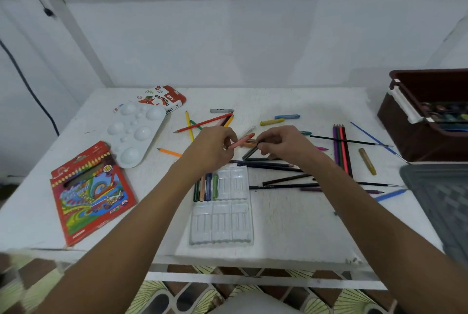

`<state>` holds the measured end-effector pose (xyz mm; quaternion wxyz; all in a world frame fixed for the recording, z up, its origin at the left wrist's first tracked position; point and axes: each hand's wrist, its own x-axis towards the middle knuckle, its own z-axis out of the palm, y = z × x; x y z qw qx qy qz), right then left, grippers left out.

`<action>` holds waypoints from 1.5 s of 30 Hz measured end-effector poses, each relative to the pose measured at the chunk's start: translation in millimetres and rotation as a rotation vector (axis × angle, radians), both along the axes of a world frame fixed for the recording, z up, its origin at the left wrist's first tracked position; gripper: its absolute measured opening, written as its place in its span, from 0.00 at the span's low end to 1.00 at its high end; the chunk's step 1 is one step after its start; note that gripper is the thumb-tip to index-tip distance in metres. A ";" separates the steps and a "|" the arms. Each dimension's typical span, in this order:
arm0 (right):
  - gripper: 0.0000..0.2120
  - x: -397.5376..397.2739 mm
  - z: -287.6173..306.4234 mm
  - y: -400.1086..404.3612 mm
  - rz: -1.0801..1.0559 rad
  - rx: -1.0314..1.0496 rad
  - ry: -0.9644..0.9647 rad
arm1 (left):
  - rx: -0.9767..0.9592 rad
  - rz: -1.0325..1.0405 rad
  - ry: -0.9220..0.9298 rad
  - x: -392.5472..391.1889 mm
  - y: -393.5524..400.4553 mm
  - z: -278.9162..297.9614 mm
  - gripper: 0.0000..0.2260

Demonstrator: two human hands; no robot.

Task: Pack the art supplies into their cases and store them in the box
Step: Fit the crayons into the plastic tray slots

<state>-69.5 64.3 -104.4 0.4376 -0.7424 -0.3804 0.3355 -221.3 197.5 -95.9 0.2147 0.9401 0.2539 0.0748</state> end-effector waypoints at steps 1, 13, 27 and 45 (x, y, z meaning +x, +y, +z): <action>0.05 -3.9 1.7 0.7 -0.004 0.018 0.024 | -0.031 0.031 -0.013 -8.4 -1.8 1.3 0.10; 0.13 -65.1 -22.0 23.9 0.183 -0.154 -0.327 | -0.350 0.296 -0.011 -76.5 -35.4 -25.0 0.05; 0.10 -87.3 -39.6 11.8 0.154 -0.145 -0.473 | -0.256 0.280 -0.057 -73.7 -50.0 -35.9 0.04; 0.18 -89.9 -47.1 -2.0 0.232 -0.132 -0.458 | -0.134 0.029 0.010 -71.8 -30.9 -37.5 0.09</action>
